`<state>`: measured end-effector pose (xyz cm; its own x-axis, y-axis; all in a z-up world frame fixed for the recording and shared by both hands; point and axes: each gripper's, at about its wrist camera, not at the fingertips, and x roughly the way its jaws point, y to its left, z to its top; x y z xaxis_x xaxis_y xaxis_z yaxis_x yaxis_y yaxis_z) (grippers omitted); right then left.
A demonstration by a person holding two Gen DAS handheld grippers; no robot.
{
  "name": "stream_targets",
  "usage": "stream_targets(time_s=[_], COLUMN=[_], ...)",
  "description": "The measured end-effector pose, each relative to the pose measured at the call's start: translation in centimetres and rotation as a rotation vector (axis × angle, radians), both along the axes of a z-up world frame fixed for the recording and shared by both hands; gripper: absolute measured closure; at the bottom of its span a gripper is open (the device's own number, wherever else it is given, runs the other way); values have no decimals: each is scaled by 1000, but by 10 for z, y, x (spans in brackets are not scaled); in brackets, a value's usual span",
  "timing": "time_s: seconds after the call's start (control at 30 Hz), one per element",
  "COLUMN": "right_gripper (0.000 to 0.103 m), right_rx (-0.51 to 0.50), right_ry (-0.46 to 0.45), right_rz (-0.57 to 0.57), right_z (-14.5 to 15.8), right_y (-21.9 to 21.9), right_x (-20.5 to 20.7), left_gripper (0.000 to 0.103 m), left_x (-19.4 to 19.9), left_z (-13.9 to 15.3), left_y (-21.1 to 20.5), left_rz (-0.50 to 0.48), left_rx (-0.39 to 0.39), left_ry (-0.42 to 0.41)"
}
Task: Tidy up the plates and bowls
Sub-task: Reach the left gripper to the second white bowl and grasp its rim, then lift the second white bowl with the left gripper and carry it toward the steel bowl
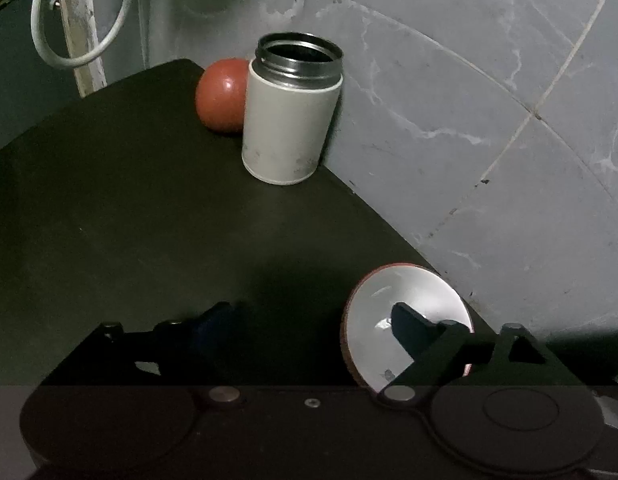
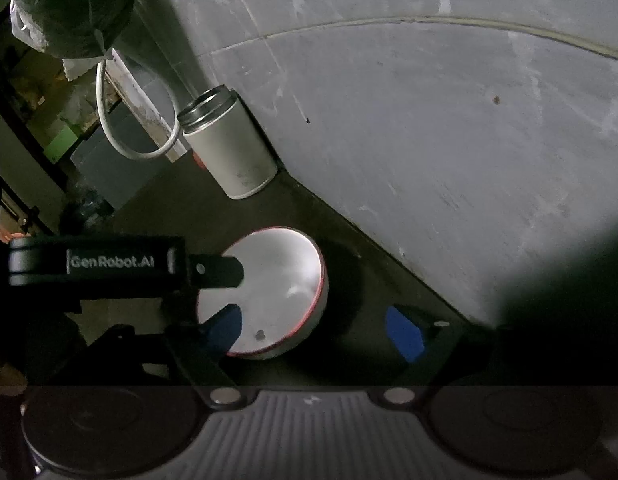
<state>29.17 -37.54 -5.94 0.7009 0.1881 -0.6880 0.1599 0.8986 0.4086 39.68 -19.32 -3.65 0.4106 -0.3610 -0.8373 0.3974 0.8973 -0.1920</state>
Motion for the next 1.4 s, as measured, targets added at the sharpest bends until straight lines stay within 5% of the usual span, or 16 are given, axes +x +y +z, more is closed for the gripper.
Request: stream_targets(time_s=[0.33, 0.53, 0.83, 1.4], right_gripper=[63, 75, 81, 81], right_rx=[25, 57, 71, 71], right_ry=[4, 3, -3, -103], right_rz=[6, 20, 40, 207], right_z=[-2, -1, 9, 69], right_y=[-3, -5, -6, 4], right_x=[3, 1, -15, -69], left_gripper=[68, 93, 94, 94], left_x=[-1, -6, -26, -112], left_z=[-6, -8, -2, 65], left_y=[-6, -8, 0, 46], left_rz=[-21, -29, -2, 125], left_rx=[-26, -50, -68, -209], left_ry=[53, 82, 68, -64])
